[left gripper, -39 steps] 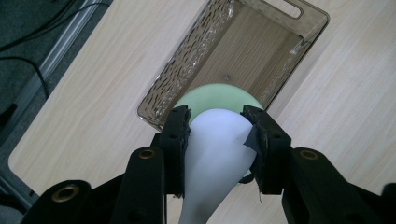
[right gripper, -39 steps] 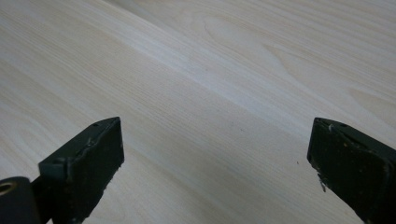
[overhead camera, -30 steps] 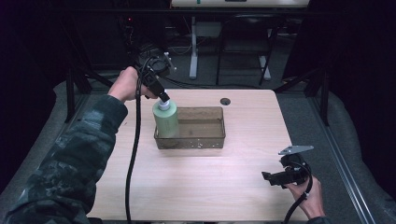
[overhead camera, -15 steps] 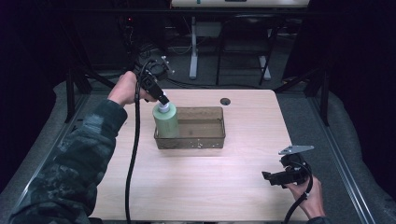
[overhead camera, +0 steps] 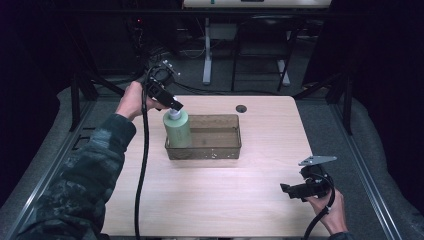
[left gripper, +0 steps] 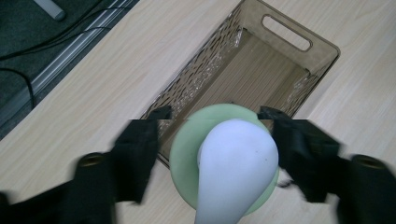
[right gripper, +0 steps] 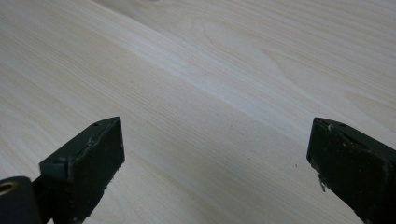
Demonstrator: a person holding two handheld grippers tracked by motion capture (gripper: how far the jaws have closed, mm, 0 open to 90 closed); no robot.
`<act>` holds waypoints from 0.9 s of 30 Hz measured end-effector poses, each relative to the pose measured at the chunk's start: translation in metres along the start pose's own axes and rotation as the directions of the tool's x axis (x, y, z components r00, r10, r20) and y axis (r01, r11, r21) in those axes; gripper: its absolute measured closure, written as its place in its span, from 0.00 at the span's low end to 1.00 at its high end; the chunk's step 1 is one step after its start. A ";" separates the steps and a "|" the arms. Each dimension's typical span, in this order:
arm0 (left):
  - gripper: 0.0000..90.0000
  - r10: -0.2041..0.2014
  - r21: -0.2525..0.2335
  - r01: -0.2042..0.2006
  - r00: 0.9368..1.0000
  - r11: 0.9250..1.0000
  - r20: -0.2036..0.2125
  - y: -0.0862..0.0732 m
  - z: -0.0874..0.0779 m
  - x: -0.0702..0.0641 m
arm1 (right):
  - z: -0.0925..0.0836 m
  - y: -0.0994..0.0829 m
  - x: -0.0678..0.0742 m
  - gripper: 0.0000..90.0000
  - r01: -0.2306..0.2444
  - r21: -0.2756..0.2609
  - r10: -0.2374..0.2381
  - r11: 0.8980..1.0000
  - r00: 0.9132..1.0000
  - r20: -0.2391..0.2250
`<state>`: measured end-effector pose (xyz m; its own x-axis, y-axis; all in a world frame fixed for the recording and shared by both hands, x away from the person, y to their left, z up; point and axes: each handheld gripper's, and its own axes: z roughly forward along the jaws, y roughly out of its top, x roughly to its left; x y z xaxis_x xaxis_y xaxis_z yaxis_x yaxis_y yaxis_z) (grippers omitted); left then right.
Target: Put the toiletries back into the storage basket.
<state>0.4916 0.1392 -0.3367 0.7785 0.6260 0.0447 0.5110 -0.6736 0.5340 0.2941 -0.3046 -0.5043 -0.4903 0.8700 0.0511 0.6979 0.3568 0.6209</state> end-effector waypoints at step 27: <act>0.00 -0.114 -0.195 0.096 0.990 0.976 -0.083 -0.079 -0.039 -0.021 | 0.001 0.001 0.002 0.04 0.010 0.003 -0.010 1.000 1.000 -0.001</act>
<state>0.4206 0.1950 -0.3470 0.6825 0.7290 0.0531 0.5027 -0.5209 0.6899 0.2941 -0.3017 -0.5039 -0.4977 0.8661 0.0463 0.6946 0.3660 0.6194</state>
